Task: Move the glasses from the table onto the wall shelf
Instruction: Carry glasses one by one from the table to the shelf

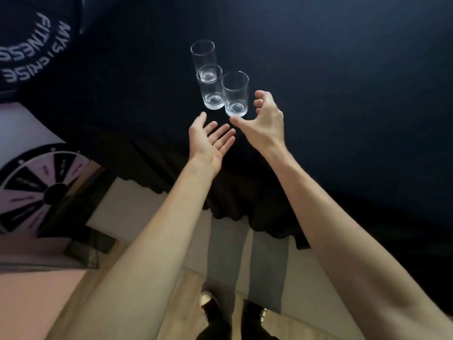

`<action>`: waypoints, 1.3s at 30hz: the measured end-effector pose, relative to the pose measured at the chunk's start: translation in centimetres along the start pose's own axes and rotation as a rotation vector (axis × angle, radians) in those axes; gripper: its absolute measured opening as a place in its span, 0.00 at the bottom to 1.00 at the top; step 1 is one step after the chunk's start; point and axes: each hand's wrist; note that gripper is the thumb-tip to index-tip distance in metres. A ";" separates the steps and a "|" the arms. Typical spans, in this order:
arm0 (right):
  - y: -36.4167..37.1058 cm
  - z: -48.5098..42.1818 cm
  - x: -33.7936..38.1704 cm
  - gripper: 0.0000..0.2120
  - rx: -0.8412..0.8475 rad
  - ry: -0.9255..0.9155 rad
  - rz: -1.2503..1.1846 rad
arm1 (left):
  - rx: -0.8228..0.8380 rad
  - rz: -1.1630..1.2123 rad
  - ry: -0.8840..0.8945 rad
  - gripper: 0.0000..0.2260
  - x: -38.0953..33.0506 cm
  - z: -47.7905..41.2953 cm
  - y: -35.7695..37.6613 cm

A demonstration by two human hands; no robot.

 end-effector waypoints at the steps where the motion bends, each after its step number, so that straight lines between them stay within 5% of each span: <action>1: 0.4 -1.0 -0.1 0.40 -0.005 -0.009 0.021 | -0.004 0.001 0.008 0.25 -0.1 -0.7 0.2; 16: 0.4 -1.2 1.0 0.27 -0.052 -0.102 0.008 | 0.002 0.039 -0.019 0.26 -1.1 -2.7 1.2; 23: 0.8 3.4 2.0 0.26 0.120 -0.239 -0.073 | 0.138 -0.078 -0.063 0.25 -1.7 1.6 -0.8; 39: 10.2 16.4 6.8 0.22 0.473 -0.390 -0.087 | -0.136 -0.079 0.147 0.25 -1.5 17.6 -12.0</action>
Point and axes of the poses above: each hand's wrist, its own z-axis away from the middle knuckle, its own y-axis out of the palm, x = y × z, and after that the axes turned 14 degrees about x, right-handed
